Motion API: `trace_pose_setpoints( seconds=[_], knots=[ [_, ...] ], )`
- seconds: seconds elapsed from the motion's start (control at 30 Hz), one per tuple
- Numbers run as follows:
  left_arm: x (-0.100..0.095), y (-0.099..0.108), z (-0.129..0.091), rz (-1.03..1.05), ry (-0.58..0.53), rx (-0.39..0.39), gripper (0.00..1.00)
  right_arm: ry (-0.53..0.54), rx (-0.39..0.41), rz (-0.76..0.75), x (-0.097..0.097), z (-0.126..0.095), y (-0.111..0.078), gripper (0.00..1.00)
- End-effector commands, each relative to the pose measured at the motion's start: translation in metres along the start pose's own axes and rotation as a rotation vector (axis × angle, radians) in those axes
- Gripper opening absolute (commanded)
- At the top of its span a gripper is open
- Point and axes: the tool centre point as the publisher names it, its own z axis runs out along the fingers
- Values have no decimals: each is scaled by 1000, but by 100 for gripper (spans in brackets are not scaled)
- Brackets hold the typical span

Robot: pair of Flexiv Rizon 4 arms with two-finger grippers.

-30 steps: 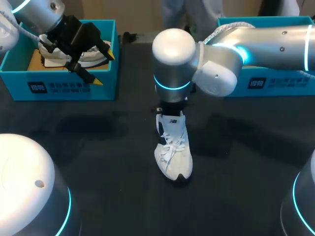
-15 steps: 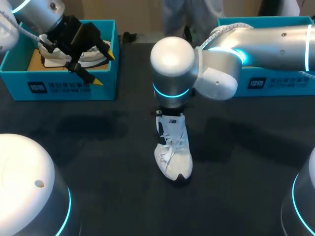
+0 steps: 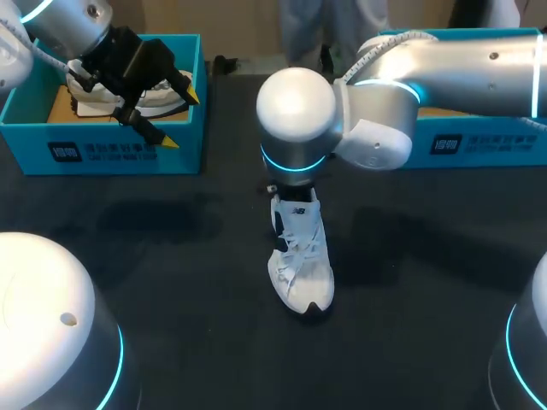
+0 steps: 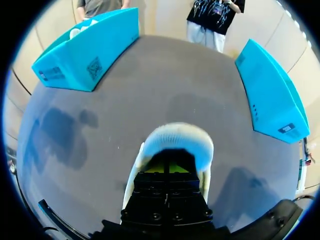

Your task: Take the shoe out of the shoebox, open the shoe tongue, remove and reinsert the insole, then place the shoe into the shoebox

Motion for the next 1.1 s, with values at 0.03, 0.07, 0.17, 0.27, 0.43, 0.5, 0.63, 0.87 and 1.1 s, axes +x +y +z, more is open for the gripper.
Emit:
trace_pose_setpoints(
  seconds=[0.03,0.07,0.17,0.27,0.43,0.5,0.63,0.87,1.1],
  knots=[
    [1,0,-1,0,1,-3,100,2,4,-7,2,12,6,0],
    [1,0,-1,0,1,-3,100,7,8,-12,3,16,6,0],
    [1,0,-1,0,1,-3,100,16,27,-17,3,27,4,0],
    [1,0,-1,0,1,-3,100,20,43,-12,4,33,-1,0],
    [1,0,-1,0,1,-3,100,15,35,-5,3,27,1,0],
    [1,0,-1,0,1,-3,100,6,19,1,0,19,2,0],
    [1,0,-1,0,1,-3,100,-8,26,0,-1,2,3,0],
    [1,0,-1,0,1,-3,100,-21,73,-5,-1,-10,-11,0],
    [1,0,-1,0,1,-3,100,-8,137,9,-2,1,-28,0]
  ],
)
